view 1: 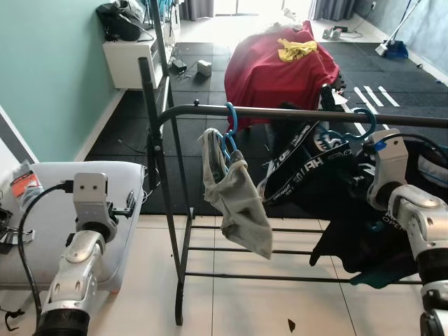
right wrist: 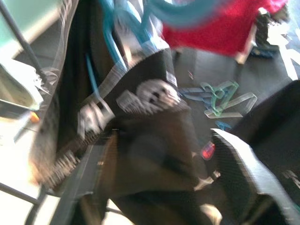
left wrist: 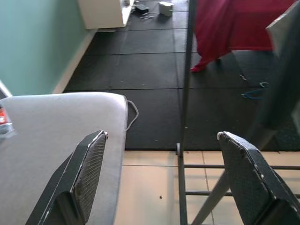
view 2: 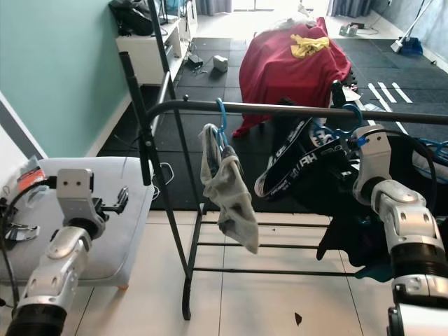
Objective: Hang hanger
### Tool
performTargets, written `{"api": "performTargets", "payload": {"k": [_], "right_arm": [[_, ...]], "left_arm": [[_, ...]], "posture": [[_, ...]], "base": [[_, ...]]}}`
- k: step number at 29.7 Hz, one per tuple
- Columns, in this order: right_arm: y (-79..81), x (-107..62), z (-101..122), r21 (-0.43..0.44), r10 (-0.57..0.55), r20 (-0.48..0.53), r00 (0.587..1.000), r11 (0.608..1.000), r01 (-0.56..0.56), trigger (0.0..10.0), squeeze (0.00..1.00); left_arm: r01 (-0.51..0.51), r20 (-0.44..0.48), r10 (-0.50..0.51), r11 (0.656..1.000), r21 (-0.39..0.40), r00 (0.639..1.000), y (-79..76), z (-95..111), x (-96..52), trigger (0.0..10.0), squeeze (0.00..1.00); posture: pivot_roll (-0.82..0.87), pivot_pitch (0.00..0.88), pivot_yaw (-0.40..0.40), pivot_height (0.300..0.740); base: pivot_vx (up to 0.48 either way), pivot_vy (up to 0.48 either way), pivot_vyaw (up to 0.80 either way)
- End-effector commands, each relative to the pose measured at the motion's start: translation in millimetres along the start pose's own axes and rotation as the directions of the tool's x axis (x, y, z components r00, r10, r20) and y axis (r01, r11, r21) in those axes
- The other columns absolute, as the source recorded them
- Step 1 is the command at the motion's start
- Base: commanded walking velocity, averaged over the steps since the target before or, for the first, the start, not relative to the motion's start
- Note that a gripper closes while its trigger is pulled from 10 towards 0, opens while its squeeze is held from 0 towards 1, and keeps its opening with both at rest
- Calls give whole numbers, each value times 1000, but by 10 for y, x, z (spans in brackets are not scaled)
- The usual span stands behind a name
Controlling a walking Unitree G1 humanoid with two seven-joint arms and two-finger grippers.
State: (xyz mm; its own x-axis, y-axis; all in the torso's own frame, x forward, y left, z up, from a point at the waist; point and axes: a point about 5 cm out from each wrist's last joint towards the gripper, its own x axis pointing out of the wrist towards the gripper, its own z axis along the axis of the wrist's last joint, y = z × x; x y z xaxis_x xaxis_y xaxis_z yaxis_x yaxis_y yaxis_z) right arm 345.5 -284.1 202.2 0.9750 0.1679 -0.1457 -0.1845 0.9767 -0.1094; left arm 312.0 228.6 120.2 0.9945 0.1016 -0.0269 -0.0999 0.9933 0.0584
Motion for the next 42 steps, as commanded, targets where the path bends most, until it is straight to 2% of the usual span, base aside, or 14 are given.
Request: {"api": "performTargets", "payload": {"k": [1,3,7,9,10,11,12,18,26,33,42], "right_arm": [[19,-32,49,10,21,55,998,1000,-21,10000,1000],[182,-164,119,52,73,198,978,995,-85,10000,1000],[212,-203,120,57,66,227,972,995,-81,10000,1000],[336,-354,-17,105,27,284,959,993,-59,10000,1000],[373,-437,-71,108,-9,311,950,994,-26,10000,173],[392,-489,-99,107,-33,328,944,994,-3,10000,173],[394,-540,-140,120,-64,335,940,992,25,10000,0],[380,-727,-272,167,-136,314,940,982,86,10000,0],[355,-788,-187,170,-149,350,925,981,94,10000,0],[322,-854,-62,160,-165,394,904,981,109,10000,0],[307,-862,-9,157,-169,404,899,981,114,10000,0]], "left_arm": [[14,-1,-14,1000,-20,1000,-32,-32,-28,10000,0],[25,2,-25,1000,-14,1000,-54,-37,-46,10000,0],[23,-2,-23,1000,-12,1000,-49,-52,-51,10000,0],[-5,-54,3,1000,-21,999,4,-210,-92,10000,0],[-15,-75,13,1000,-16,997,26,-280,-117,10000,0],[-20,-87,18,1000,-12,996,39,-321,-132,10000,0],[-23,-100,22,1000,-10,995,49,-353,-147,10000,0],[-6,-138,4,1000,-9,990,27,-449,-195,10000,0],[18,-146,-21,1000,-17,989,-37,-481,-209,10000,0],[31,-122,-32,999,-13,992,-70,-429,-190,10000,0],[26,-123,-27,1000,-8,992,-49,-426,-190,10000,0]], "posture": [[-50,98,-17,740],[-55,96,-22,740],[-58,96,-23,740],[-77,98,-25,740],[-83,99,-26,740],[-83,99,-26,740],[-83,99,-26,740],[-104,105,-26,740],[-107,104,-24,740],[-106,105,-23,740],[-105,104,-21,740]], "base": [[0,0,0],[0,0,0],[0,0,0],[0,0,0],[0,0,0],[0,0,0],[0,0,0],[0,0,0],[0,0,0],[0,-392,0],[0,-470,0]]}}
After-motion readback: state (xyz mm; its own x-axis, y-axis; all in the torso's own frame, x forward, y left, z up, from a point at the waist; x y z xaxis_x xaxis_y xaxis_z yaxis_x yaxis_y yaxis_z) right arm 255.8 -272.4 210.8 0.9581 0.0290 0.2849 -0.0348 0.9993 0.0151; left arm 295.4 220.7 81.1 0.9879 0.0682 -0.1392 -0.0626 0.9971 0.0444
